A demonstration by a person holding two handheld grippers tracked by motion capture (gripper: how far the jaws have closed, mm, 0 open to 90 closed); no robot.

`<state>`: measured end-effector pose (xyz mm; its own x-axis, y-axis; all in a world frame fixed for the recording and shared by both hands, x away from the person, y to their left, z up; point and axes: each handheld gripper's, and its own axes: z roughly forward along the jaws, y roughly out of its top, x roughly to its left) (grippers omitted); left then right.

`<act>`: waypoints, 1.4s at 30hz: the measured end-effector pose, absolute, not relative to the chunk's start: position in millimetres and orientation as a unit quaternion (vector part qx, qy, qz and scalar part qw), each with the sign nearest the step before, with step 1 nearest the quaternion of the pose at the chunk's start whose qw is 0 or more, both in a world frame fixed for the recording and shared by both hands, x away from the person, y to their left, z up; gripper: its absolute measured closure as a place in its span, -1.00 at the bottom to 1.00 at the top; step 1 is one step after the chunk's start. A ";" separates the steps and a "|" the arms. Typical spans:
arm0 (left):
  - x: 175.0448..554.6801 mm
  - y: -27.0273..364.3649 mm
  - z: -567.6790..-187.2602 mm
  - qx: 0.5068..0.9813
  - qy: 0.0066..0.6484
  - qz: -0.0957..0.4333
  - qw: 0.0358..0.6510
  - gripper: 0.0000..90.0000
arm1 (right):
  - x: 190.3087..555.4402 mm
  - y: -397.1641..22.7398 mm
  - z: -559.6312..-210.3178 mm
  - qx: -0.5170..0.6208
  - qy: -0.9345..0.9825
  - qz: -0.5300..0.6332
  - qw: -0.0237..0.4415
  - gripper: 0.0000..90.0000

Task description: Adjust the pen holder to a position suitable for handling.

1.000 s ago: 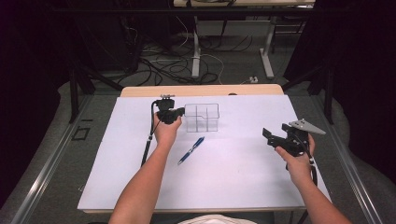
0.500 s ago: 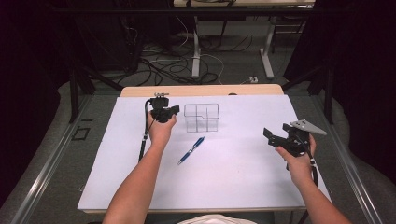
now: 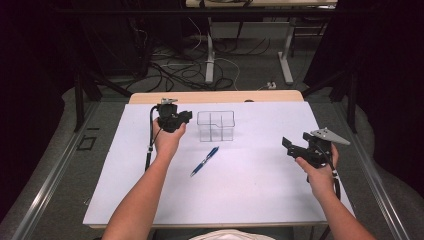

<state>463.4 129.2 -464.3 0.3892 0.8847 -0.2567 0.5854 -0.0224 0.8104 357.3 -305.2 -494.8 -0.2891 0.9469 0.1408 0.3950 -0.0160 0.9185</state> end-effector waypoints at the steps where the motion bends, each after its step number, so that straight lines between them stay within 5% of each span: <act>1: 462.1 130.2 -463.0 0.696 0.526 0.162 0.462 0.61 | 356.9 -305.4 -494.5 0.525 0.642 0.481 0.286 -0.66; 16: 432.1 153.9 -453.6 0.686 0.503 0.176 0.495 -0.11 | 356.1 -305.0 -493.6 0.527 0.643 0.477 0.286 -0.66; 30: 409.7 166.0 -456.1 0.722 0.466 0.166 0.483 -0.45 | 355.2 -304.4 -494.1 0.526 0.645 0.475 0.286 -0.66; 32: 407.6 165.4 -458.0 0.731 0.466 0.156 0.473 -0.66 | 355.1 -304.5 -494.2 0.526 0.645 0.476 0.286 -0.66; 42: 393.8 160.7 -461.5 0.762 0.431 0.173 0.451 -0.75 | 354.4 -304.4 -494.0 0.522 0.648 0.477 0.285 -0.67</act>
<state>393.8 160.7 -461.5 0.5683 0.8133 -0.1248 0.5016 -0.2222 0.8361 354.4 -304.4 -494.0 -0.2928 0.9475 0.1287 0.4046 0.0008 0.9145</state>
